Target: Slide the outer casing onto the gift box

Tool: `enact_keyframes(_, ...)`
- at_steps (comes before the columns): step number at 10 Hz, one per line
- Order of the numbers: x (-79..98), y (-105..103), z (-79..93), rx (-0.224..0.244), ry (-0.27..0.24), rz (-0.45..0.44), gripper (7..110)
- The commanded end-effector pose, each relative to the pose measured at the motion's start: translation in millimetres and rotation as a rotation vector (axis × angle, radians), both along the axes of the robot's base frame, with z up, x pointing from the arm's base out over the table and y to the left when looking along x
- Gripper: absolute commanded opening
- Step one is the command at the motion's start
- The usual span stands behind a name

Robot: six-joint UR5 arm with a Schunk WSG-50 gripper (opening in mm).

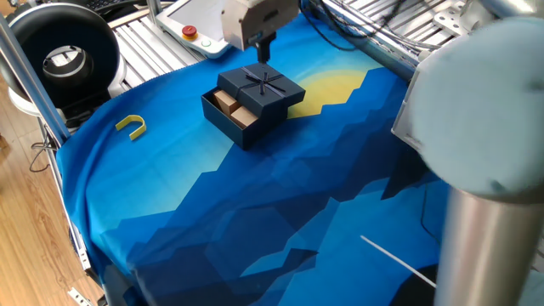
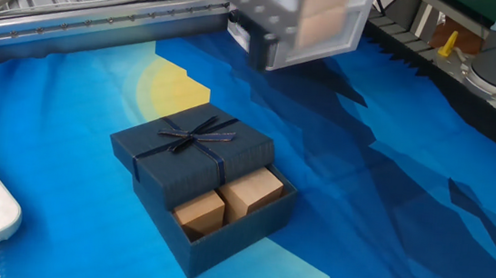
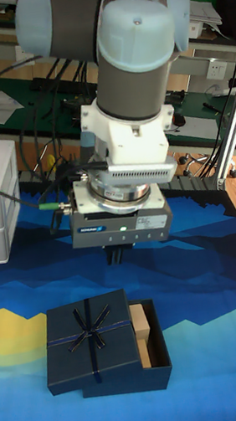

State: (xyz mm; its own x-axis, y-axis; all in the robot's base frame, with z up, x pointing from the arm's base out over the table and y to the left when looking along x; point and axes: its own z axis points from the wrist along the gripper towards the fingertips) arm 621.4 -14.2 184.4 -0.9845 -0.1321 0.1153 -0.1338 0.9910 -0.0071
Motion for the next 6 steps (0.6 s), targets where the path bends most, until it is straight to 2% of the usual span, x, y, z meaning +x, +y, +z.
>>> enact_keyframes(1, 15.5, -30.4, -5.4, -0.049, 0.002, 0.056, 7)
enact_keyframes(2, 12.9, -29.0, -8.0, -0.019, 0.001, 0.056, 7)
enact_keyframes(4, 17.0, -51.9, -6.9, -0.051, -0.023, 0.099, 7)
enact_keyframes(5, 22.9, -64.5, -4.1, -0.092, -0.039, 0.124, 7)
enact_keyframes(6, 22.6, -59.6, -5.1, -0.077, -0.037, 0.116, 7)
